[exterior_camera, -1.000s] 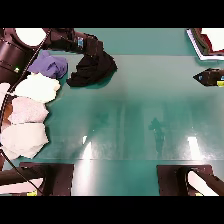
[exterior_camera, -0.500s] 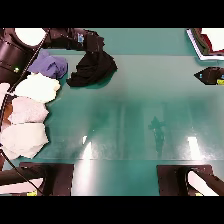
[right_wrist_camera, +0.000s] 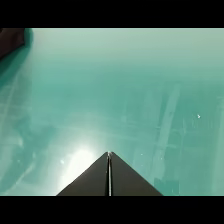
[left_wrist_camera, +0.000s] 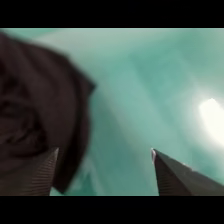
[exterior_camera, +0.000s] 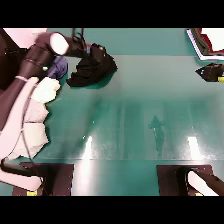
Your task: Fold the shirts.
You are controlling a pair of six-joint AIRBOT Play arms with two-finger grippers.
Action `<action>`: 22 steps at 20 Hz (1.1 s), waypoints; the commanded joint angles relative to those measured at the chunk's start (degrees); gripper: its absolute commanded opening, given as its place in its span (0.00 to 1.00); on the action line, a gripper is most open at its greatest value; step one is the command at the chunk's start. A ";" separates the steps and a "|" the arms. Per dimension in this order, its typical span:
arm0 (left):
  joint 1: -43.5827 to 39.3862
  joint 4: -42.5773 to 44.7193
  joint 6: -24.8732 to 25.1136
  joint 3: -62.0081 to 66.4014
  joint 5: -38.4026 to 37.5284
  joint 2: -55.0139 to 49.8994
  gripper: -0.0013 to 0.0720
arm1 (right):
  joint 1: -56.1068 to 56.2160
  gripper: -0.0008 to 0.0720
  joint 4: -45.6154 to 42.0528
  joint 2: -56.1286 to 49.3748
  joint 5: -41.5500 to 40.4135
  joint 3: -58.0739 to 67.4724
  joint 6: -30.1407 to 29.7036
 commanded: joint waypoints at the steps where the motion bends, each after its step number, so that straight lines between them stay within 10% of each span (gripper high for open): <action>1: 2.10 -0.17 -0.63 0.33 5.66 -9.55 1.00 | 0.04 0.03 0.02 -0.02 0.00 0.07 0.02; 7: 2.47 -0.57 -0.24 0.35 13.64 -16.02 1.00 | 0.04 0.03 0.02 -0.04 0.00 0.07 0.00; 8: 2.47 -0.57 -0.24 0.35 13.60 -16.13 0.79 | 0.04 0.03 0.02 -0.02 0.00 0.07 0.02; 10: 2.47 -0.57 -0.22 0.68 12.81 -15.96 0.06 | 0.04 0.03 0.04 -0.02 -0.02 0.07 0.02; 13: 2.47 0.09 -0.04 9.09 1.86 -15.89 0.05 | 0.04 0.03 0.02 0.35 -0.33 0.07 0.02; 22: -1.05 -17.79 24.57 20.68 -15.43 14.12 0.05 | 0.04 0.03 -0.02 14.51 -16.33 0.09 0.02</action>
